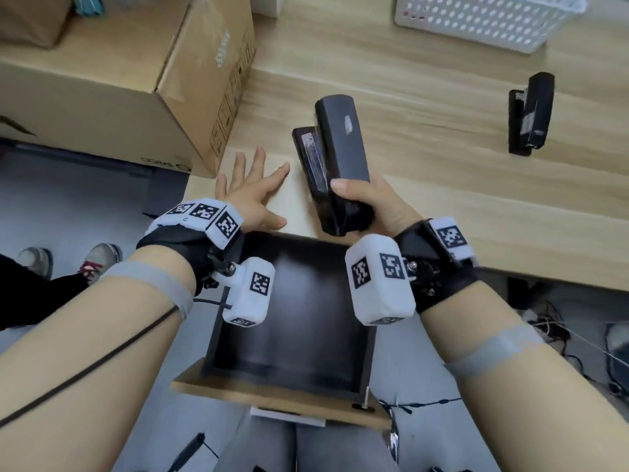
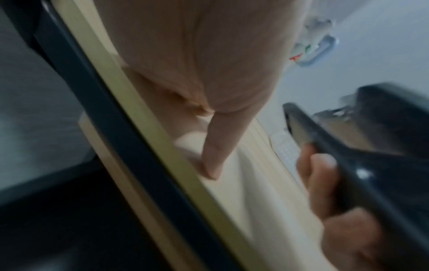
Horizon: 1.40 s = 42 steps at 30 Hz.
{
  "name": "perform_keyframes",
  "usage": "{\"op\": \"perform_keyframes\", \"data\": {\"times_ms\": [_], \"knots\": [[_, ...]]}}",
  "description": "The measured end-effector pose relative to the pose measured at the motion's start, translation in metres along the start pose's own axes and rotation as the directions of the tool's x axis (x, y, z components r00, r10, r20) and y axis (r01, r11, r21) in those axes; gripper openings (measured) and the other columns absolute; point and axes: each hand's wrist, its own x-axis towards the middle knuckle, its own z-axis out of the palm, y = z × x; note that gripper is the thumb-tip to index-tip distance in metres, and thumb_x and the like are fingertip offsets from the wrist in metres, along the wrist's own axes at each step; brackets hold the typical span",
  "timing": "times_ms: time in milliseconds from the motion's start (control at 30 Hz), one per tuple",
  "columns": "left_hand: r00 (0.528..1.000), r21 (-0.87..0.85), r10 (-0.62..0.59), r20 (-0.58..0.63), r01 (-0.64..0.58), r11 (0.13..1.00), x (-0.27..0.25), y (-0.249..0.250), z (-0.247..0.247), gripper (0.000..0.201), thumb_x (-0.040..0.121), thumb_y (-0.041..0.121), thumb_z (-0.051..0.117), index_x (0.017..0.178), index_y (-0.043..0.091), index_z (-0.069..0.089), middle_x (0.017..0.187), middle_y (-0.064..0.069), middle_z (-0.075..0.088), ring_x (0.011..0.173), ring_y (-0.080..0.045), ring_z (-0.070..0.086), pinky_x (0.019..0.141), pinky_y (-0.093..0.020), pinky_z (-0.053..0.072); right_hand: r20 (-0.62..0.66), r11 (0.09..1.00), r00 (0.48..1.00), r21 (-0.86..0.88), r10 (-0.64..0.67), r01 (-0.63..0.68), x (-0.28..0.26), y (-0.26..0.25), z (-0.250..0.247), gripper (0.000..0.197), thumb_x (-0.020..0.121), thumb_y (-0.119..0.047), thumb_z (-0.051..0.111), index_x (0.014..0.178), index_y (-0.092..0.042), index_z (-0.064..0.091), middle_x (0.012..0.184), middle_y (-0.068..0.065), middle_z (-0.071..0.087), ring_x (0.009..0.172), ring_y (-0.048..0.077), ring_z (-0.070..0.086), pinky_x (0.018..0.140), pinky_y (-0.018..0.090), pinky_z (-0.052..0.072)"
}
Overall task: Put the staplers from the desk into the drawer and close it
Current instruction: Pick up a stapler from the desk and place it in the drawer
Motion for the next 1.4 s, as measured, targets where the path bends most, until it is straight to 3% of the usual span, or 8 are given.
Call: {"op": "perform_keyframes", "data": {"times_ms": [267, 400, 567, 667, 867, 1000, 1167, 1400], "knots": [[0.947, 0.138, 0.075, -0.313, -0.033, 0.99, -0.039, -0.033, 0.05, 0.064, 0.091, 0.041, 0.041, 0.147, 0.04, 0.009, 0.161, 0.007, -0.009, 0.148, -0.02, -0.011, 0.117, -0.046, -0.006, 0.19, 0.925, 0.966, -0.368, 0.175, -0.095, -0.054, 0.062, 0.004, 0.079, 0.058, 0.001, 0.07, 0.124, -0.032, 0.043, 0.12, -0.009, 0.057, 0.11, 0.004, 0.055, 0.091, 0.018, 0.047], [0.883, -0.024, 0.004, -0.469, -0.017, 1.0, -0.071, -0.062, 0.1, 0.081, 0.085, 0.015, 0.053, 0.15, 0.024, 0.006, 0.161, -0.005, -0.009, 0.149, -0.026, -0.006, 0.118, -0.044, 0.009, 0.02, 0.877, 0.933, -0.348, 0.36, -0.331, -0.063, 0.109, -0.006, 0.06, 0.06, -0.003, 0.062, 0.116, -0.022, 0.051, 0.094, -0.001, 0.061, 0.087, 0.015, 0.058, 0.077, 0.026, 0.049], [0.866, -0.27, -0.5, 0.007, 0.483, 0.833, -0.086, -0.121, 0.164, 0.08, 0.087, 0.014, 0.053, 0.15, 0.017, 0.005, 0.158, -0.013, 0.019, 0.141, -0.033, 0.03, 0.112, -0.041, 0.03, -0.256, 0.82, 0.847, -0.236, 0.465, -0.522, -0.043, 0.177, -0.013, 0.031, 0.07, 0.001, 0.062, 0.094, -0.015, 0.05, 0.071, 0.005, 0.056, 0.064, 0.018, 0.056, 0.061, 0.028, 0.047], [0.828, -0.278, -0.514, 0.223, 0.56, 0.781, -0.087, -0.141, 0.18, 0.066, 0.081, 0.014, 0.054, 0.143, 0.013, 0.033, 0.138, -0.019, 0.052, 0.124, -0.035, 0.052, 0.103, -0.037, 0.039, -0.34, 0.799, 0.804, -0.199, 0.487, -0.568, -0.024, 0.214, -0.012, 0.035, 0.075, -0.001, 0.065, 0.105, -0.014, 0.05, 0.074, 0.004, 0.062, 0.06, 0.016, 0.06, 0.055, 0.024, 0.052], [0.807, -0.533, -0.546, 0.226, 0.572, 0.624, -0.077, -0.171, 0.189, 0.051, 0.085, -0.003, 0.051, 0.134, 0.013, 0.051, 0.133, -0.013, 0.058, 0.122, -0.028, 0.055, 0.107, -0.033, 0.04, -0.41, 0.645, 0.752, -0.392, 0.516, -0.656, 0.013, 0.268, -0.003, 0.09, 0.051, -0.032, 0.081, 0.127, -0.021, 0.034, 0.104, 0.007, 0.061, 0.094, 0.03, 0.064, 0.086, 0.049, 0.055], [0.796, -0.75, -0.537, 0.279, 0.53, 0.395, -0.081, -0.177, 0.195, 0.053, 0.09, -0.015, 0.031, 0.135, 0.008, 0.048, 0.125, -0.008, 0.056, 0.097, -0.02, 0.054, 0.065, -0.012, 0.051, -0.443, 0.576, 0.762, -0.5, 0.472, -0.647, 0.031, 0.296, 0.004, 0.087, 0.064, -0.024, 0.076, 0.137, -0.019, 0.027, 0.111, 0.009, 0.057, 0.1, 0.03, 0.058, 0.094, 0.044, 0.05], [0.779, -0.797, -0.535, 0.328, 0.532, 0.287, -0.083, -0.18, 0.2, 0.061, 0.089, -0.017, 0.027, 0.135, 0.016, 0.048, 0.145, -0.009, 0.046, 0.127, -0.023, 0.045, 0.047, -0.011, 0.05, -0.456, 0.543, 0.739, -0.501, 0.496, -0.673, 0.039, 0.306, 0.006, 0.101, 0.066, -0.025, 0.078, 0.146, -0.019, 0.017, 0.133, 0.011, 0.05, 0.115, 0.035, 0.055, 0.096, 0.042, 0.047], [0.746, -0.803, -0.536, 0.395, 0.564, 0.192, -0.082, -0.173, 0.188, 0.047, 0.092, -0.003, 0.037, 0.133, 0.016, 0.051, 0.114, -0.003, 0.06, 0.108, -0.014, 0.053, 0.072, -0.021, 0.049, -0.399, 0.579, 0.742, -0.464, 0.539, -0.67, 0.037, 0.298, 0.002, 0.075, 0.075, -0.013, 0.071, 0.139, -0.014, 0.031, 0.135, 0.015, 0.052, 0.119, 0.034, 0.054, 0.102, 0.052, 0.044]]}}
